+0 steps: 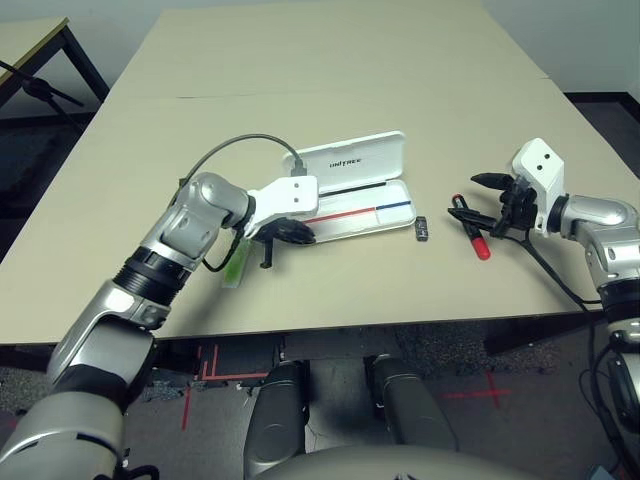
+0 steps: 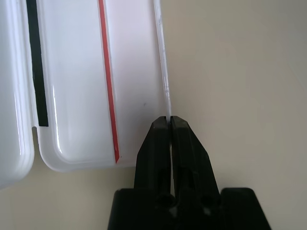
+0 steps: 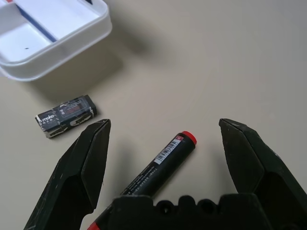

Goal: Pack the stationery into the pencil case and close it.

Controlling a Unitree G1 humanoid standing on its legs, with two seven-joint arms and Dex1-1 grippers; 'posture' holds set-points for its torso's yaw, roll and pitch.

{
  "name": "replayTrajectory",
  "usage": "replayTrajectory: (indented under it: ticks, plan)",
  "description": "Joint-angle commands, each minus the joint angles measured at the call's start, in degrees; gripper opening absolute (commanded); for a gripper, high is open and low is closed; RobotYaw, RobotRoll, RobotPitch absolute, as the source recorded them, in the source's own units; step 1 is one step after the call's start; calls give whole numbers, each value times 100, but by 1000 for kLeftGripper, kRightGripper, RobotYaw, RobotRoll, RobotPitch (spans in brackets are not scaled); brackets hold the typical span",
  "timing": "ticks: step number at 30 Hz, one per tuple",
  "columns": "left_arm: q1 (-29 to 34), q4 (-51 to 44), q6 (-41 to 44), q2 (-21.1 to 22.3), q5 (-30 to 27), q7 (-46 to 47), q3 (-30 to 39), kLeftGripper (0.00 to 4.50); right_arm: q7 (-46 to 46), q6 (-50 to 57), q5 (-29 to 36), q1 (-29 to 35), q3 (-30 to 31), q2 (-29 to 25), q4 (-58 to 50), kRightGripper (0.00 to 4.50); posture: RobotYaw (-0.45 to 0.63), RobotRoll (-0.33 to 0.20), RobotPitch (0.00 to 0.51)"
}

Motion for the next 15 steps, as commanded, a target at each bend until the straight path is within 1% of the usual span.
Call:
replayTrajectory:
  ticks: [1,4,7,15]
  plan:
    - [198,-418,19,236,60,-107,45,22,72,-11,-47,64,84,10,-93,4500,-90,0,128]
    - [484,-947,304,526,42,-209,10,22,85,-49,-84,7,122,44,-7,4500,-81,0,130]
    - [706,-1329,617,681,-7,-246,-12,22,99,-85,-115,-33,159,73,54,4500,-72,0,133]
    - [958,-1649,984,778,28,-173,-36,22,134,-151,-175,-106,253,146,149,4500,-56,0,141]
